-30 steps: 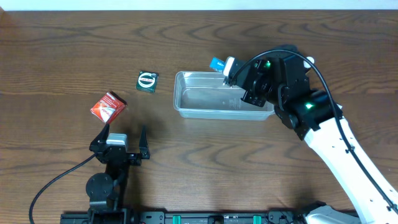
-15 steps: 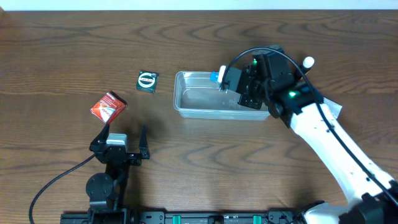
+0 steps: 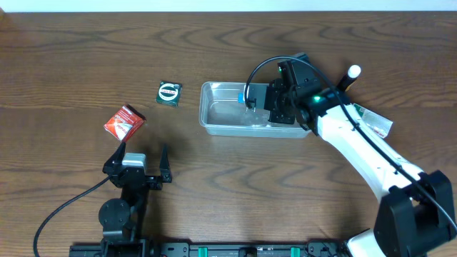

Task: Pack container
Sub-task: 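Carry the blue box over the clear container and lower it in, then release the blue box in the container and lift the right gripper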

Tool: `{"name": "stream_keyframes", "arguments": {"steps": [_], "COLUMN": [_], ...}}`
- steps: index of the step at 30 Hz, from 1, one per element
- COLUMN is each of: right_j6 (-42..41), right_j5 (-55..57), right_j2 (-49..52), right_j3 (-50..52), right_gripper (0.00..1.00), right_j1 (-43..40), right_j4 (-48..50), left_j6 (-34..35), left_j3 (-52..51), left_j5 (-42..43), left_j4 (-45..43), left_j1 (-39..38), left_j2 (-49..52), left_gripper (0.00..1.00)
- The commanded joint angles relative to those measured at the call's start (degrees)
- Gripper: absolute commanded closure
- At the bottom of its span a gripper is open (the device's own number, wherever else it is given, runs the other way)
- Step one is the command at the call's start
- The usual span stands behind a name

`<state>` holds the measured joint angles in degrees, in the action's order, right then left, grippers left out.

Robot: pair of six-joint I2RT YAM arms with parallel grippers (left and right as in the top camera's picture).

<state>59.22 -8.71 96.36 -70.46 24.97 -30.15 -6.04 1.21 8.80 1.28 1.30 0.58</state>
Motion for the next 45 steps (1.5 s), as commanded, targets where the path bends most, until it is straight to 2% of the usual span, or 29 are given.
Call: {"name": "stream_keyframes", "arguments": {"steps": [1, 18, 22, 24, 32, 39, 45], "right_j6": [3.52, 6.01, 5.99, 5.4, 3.37, -0.55, -0.72], "right_j5": [-1.22, -2.78, -2.78, -2.73, -2.67, -2.69, -2.6], "right_j2": [1.66, 5.68, 5.64, 5.53, 4.39, -2.43, -7.85], "right_j3": [-1.05, -1.05, -1.05, -1.05, -1.07, -1.07, -1.07], "right_gripper": [0.99, 0.99, 0.71, 0.66, 0.56, 0.54, 0.53], "right_j1": [-0.83, -6.8, -6.8, -6.69, -4.5, -1.53, -0.48], "right_j4": [0.74, 1.6, 1.68, 1.55, 0.46, -1.84, -4.79], "left_j6": [0.13, 0.13, 0.13, 0.13, 0.13, 0.13, 0.13], "left_j3": [-0.98, -0.98, -0.98, -0.98, -0.98, -0.98, -0.98], "left_j5": [0.87, 0.87, 0.87, 0.87, 0.87, 0.87, 0.87], "left_j4": [1.92, 1.92, 1.92, 1.92, 1.92, 1.92, 1.92], "left_j1": [0.24, 0.24, 0.24, 0.24, 0.24, 0.24, 0.24], "left_j2": [-0.35, -0.35, -0.35, -0.35, -0.35, -0.35, -0.35], "left_gripper": [0.02, 0.02, 0.02, 0.02, 0.02, 0.02, 0.02]}}
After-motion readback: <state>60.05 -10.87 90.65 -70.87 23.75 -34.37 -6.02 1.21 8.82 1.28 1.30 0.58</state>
